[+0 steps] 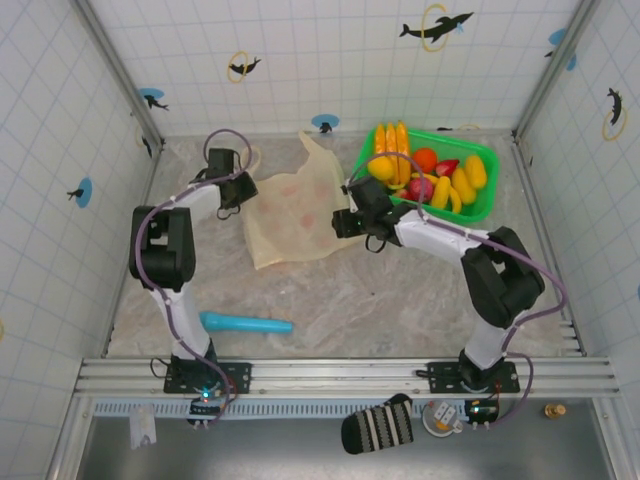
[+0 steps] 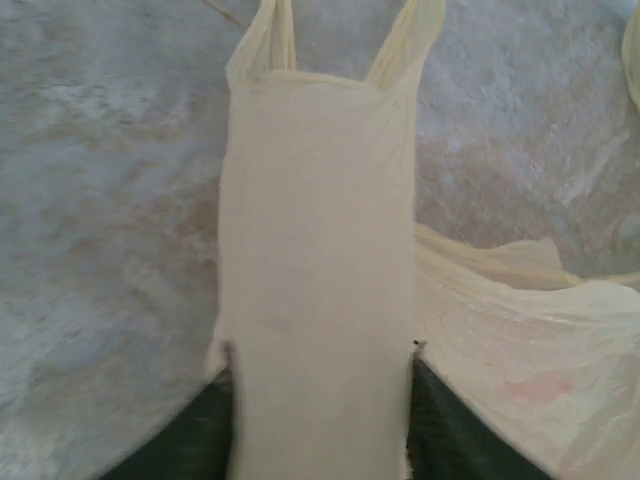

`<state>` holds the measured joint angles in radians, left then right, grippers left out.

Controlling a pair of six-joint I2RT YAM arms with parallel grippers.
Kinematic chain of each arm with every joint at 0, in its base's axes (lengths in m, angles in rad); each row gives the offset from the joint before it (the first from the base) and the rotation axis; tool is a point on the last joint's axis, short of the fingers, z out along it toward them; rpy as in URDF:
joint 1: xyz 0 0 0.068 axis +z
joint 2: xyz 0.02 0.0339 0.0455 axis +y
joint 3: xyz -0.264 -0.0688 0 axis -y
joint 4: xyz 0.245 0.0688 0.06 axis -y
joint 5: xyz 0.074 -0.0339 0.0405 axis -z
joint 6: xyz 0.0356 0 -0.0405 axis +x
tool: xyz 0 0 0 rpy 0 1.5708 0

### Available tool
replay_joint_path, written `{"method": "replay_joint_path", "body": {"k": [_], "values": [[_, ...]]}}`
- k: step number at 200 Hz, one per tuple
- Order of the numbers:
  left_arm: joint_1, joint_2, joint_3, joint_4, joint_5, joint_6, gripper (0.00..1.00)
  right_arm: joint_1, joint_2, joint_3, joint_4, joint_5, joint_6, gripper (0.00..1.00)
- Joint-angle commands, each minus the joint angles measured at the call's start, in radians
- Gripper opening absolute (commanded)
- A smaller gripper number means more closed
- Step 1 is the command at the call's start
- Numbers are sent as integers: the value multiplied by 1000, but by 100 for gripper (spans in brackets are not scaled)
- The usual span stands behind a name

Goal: Place the fake fruits into the plastic bag and tie a complex knot

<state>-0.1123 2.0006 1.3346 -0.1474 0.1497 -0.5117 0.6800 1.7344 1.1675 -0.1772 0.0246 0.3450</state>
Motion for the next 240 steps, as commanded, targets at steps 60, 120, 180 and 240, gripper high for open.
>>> {"method": "replay_joint_path", "body": {"k": [60,120,180,240], "values": [[-57,-425,-241,472,20,281,0,-41,-233,-43,55,-33,-1,56],[-256,-713,-397,715,313,882,0,-143,-398,-63,126,-69,42,66],[-380,-915,-758,554,544,1244,0,-257,-630,-263,238,49,27,66],[-525,-866,-931,380,370,1468,0,-369,-652,-373,262,-158,2,76]]}}
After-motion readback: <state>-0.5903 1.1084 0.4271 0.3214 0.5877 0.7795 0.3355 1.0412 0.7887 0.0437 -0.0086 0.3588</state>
